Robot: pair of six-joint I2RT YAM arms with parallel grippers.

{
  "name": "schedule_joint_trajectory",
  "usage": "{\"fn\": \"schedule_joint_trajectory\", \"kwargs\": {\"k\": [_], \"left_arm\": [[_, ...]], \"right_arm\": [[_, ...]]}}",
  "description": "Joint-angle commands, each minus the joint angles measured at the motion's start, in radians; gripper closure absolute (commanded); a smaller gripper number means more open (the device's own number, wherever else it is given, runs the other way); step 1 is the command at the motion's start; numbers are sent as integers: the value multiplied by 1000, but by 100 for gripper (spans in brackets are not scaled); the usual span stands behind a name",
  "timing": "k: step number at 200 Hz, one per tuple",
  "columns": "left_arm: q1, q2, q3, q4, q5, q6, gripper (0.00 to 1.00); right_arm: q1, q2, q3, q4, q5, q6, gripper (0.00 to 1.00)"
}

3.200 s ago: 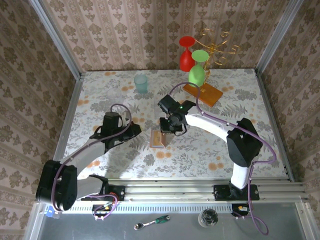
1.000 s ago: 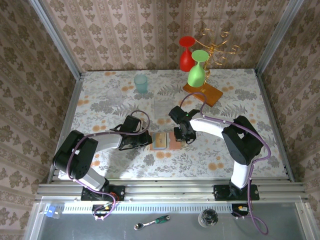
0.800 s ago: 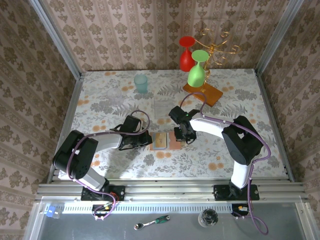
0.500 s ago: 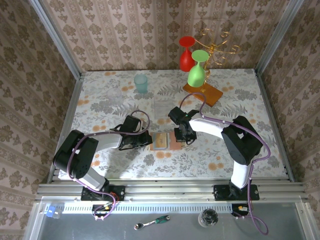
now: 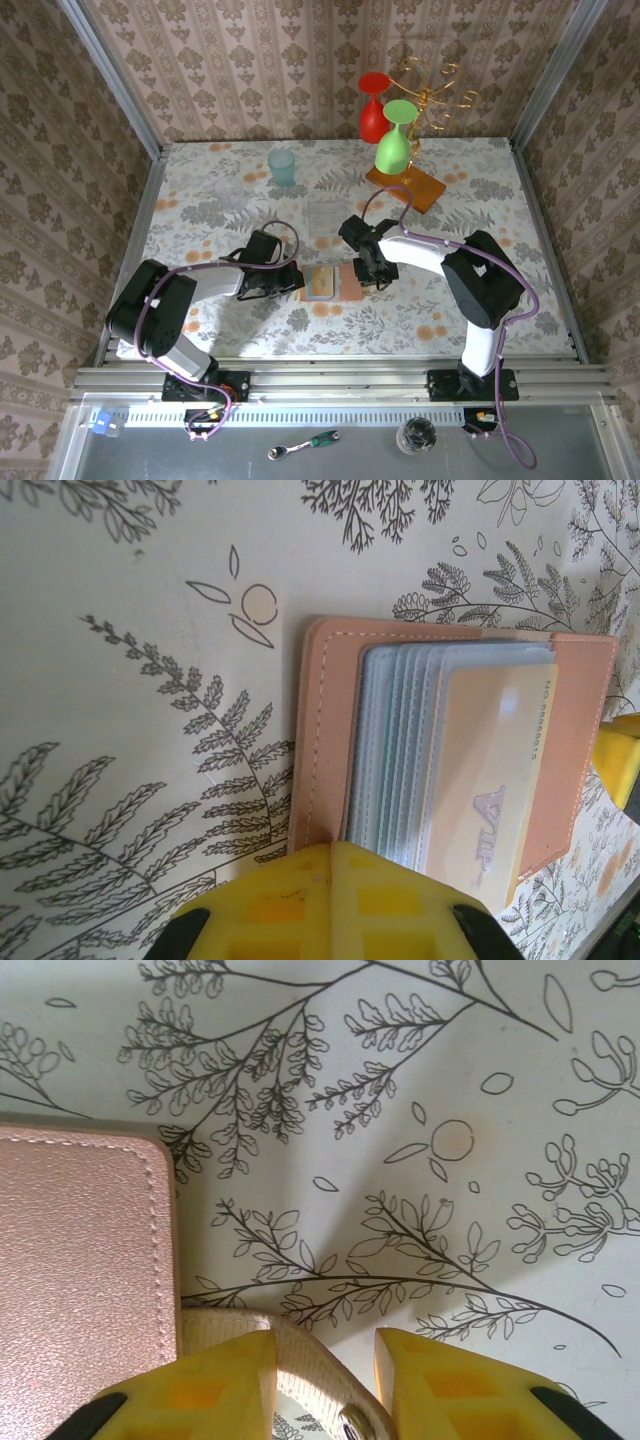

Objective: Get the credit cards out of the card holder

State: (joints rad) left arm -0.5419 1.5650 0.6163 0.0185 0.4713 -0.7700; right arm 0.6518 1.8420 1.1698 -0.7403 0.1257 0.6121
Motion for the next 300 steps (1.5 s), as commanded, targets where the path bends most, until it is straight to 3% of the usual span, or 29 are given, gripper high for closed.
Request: {"fn": "schedule_joint_trajectory", "kwargs": {"k": [1, 38, 153, 300], "left_arm": [[11, 37, -15, -141, -65, 13, 100], [11, 32, -12, -150, -64, 15, 100], [-13, 1, -27, -122, -32, -17, 100], [-16, -110, 92, -207, -31, 2, 100]], "right_arm": [[-20, -9, -8, -77, 76, 0, 66], [-35, -18, -22, -82, 87, -6, 57], [-50, 23, -56, -50, 78, -13, 56], [-22, -174, 79, -127, -38, -19, 54]]}}
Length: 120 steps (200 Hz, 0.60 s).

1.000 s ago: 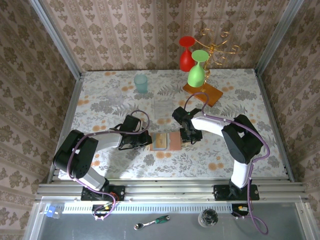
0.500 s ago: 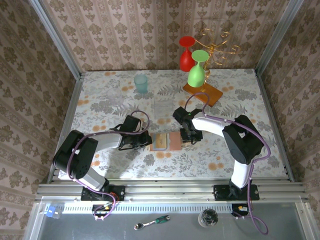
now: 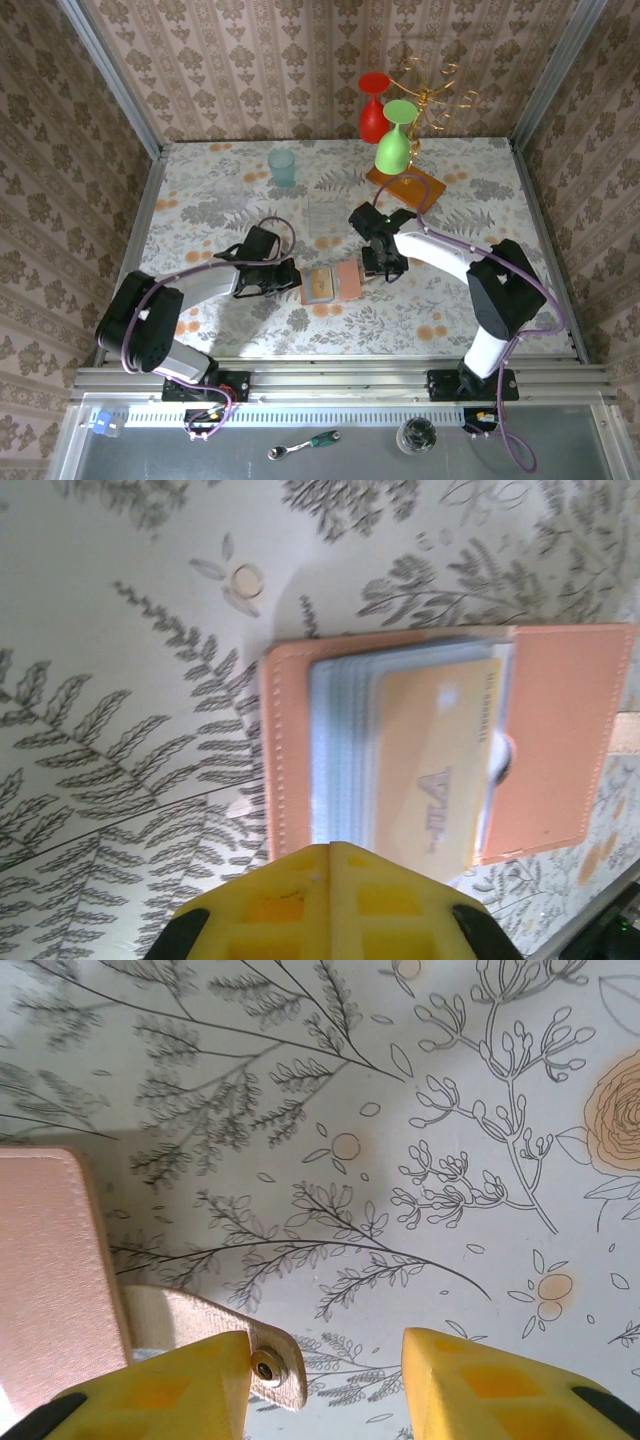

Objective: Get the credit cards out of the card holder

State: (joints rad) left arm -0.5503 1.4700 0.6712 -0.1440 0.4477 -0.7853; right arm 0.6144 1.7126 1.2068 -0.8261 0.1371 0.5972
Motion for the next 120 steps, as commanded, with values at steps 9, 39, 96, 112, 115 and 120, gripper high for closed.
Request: {"fn": "schedule_joint_trajectory", "kwargs": {"k": [9, 39, 96, 112, 115, 120], "left_arm": [[-8, -7, 42, -43, -6, 19, 100], [-12, 19, 49, -39, -7, 20, 100], [-23, 77, 50, -35, -20, 28, 100], [-25, 89, 45, -35, -26, 32, 100], [-25, 93, 44, -35, -28, 32, 100], [-26, 94, 44, -38, -31, 32, 100]], "right_arm": [[20, -50, 50, -32, -74, 2, 54], [31, -53, 71, 7, -143, 19, 55], [48, 26, 82, 90, -267, 32, 56], [50, 44, 83, 100, -274, 27, 56], [50, 47, 84, 99, -274, 28, 56], [49, 53, 87, 96, -271, 27, 56]]}}
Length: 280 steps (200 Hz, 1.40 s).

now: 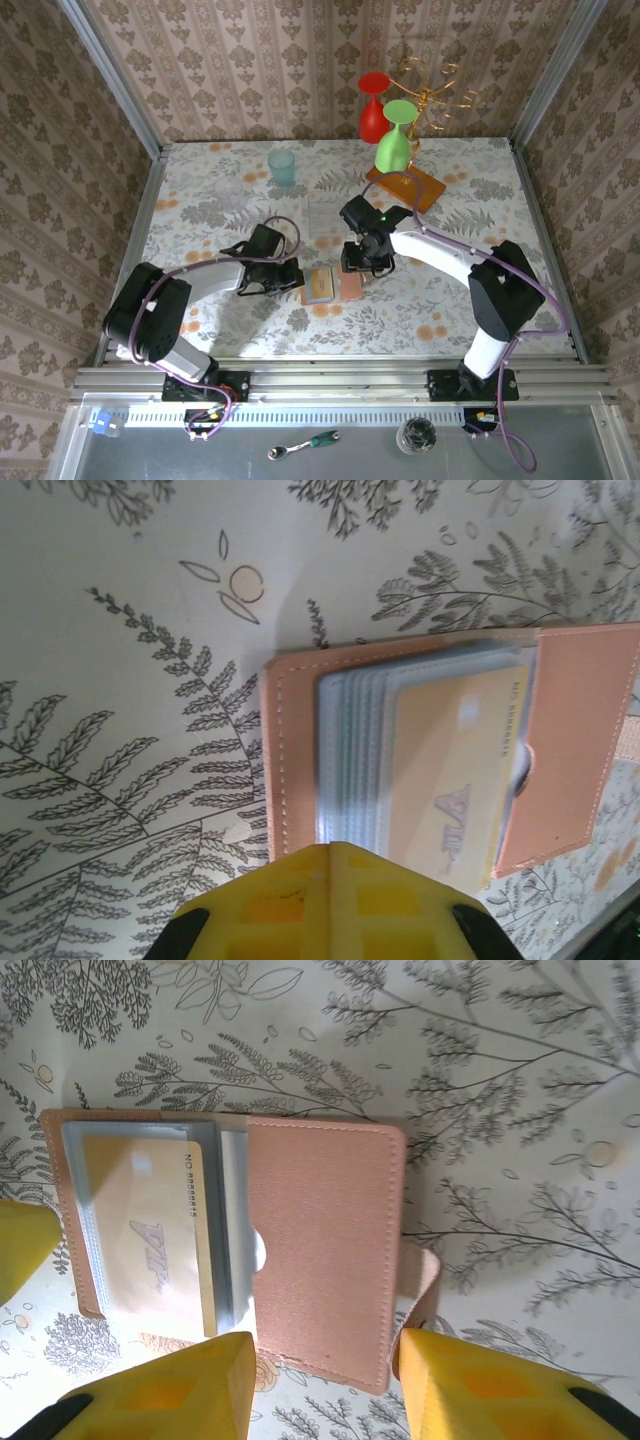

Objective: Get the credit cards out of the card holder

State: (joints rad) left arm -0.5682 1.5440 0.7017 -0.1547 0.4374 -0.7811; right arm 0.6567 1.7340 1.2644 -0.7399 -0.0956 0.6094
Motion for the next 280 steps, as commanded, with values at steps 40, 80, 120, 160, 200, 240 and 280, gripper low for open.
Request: {"fn": "schedule_joint_trajectory", "kwargs": {"k": [40, 80, 120, 160, 200, 240, 280], "left_arm": [[-9, 37, 5, -30, -35, 34, 100], [-9, 58, 11, -32, -39, 38, 100], [-9, 64, 20, -55, -51, 48, 100], [-9, 76, 24, -62, -57, 52, 100], [-9, 82, 31, -73, -60, 54, 100], [-8, 87, 34, -77, -58, 58, 100], [-9, 90, 34, -76, -57, 57, 100]], "right_arm": [[16, 12, 44, 29, -50, 28, 56], [29, 45, 55, 68, -121, 48, 54], [33, 74, 64, 48, -107, 35, 50], [35, 82, 78, 21, -81, 21, 50], [35, 127, 112, -141, 138, -1, 40], [24, 135, 87, -160, 190, -14, 34], [13, 164, 42, -120, 167, -9, 31]]}}
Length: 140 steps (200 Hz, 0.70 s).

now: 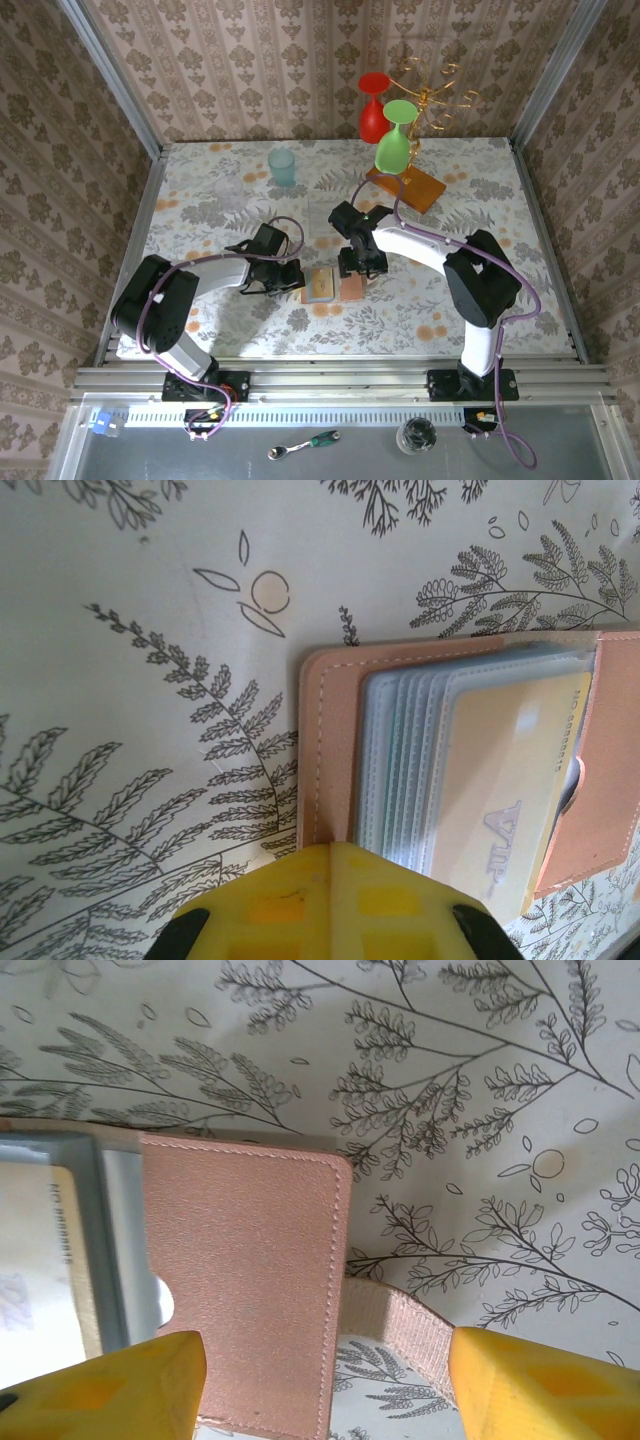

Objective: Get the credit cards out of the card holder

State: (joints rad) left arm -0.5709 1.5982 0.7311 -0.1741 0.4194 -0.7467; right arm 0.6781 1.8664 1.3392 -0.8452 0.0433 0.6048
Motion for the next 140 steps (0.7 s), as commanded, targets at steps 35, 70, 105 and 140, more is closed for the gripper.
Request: {"fn": "schedule_joint_trajectory", "kwargs": {"k": [35, 70, 105, 140], "left_arm": [[-6, 36, 10, -61, -36, 23, 100], [-6, 39, 15, -66, -36, 27, 100], [-6, 34, 21, -71, -36, 30, 100], [-3, -4, 44, -99, -50, 40, 100]], "right_arm": [[-15, 59, -66, 20, 22, -2, 29], [-23, 91, -96, 58, 4, 1, 29], [-22, 117, -127, 92, -9, 11, 30], [-23, 112, -132, 86, 6, 18, 30]]}}
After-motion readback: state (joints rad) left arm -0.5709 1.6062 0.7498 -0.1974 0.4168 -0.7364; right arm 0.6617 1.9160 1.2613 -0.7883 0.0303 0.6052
